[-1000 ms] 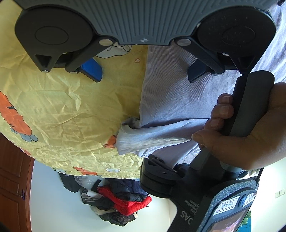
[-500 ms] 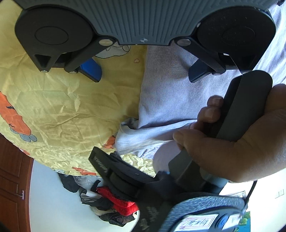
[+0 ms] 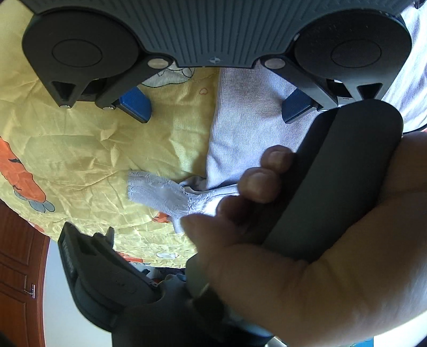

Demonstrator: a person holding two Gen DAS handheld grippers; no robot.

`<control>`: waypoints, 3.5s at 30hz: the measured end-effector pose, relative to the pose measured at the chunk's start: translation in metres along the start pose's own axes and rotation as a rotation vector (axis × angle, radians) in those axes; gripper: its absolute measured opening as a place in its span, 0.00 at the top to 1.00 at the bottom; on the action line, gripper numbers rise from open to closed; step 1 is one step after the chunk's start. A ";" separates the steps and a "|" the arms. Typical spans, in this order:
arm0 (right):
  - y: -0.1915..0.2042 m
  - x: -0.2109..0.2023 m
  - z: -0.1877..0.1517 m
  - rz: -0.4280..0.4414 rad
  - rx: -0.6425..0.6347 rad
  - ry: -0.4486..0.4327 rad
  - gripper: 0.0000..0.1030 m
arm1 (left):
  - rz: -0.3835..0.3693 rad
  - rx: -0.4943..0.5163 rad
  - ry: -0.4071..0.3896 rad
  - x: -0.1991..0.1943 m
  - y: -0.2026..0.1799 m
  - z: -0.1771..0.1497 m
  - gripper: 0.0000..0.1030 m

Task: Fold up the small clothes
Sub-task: 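Open the left gripper to release the lace cuff on the body, then move both grippers toward the hem of the sweater, then grasp the sweater hem with the left gripper while the right gripper grasps it too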

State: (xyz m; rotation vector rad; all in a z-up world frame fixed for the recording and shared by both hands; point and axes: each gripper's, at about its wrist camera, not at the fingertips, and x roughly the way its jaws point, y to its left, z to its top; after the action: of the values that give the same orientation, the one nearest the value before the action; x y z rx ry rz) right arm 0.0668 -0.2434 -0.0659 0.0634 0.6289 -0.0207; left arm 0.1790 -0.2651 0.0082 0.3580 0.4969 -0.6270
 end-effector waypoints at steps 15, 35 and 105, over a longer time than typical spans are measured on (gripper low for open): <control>-0.004 -0.005 -0.001 0.011 0.024 -0.020 0.00 | 0.325 -0.313 0.029 -0.073 0.161 -0.083 0.01; 0.014 0.044 0.063 0.084 0.024 0.010 0.00 | 0.486 -0.363 0.166 -0.090 0.203 -0.167 0.01; -0.035 -0.121 -0.048 0.398 0.009 0.060 0.00 | -0.197 -0.553 0.248 -0.316 0.184 -0.298 0.01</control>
State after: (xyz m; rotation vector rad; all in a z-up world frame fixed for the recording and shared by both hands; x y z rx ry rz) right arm -0.0608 -0.2749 -0.0356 0.1976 0.6669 0.3644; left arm -0.0240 0.1580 -0.0356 -0.1430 0.9233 -0.6099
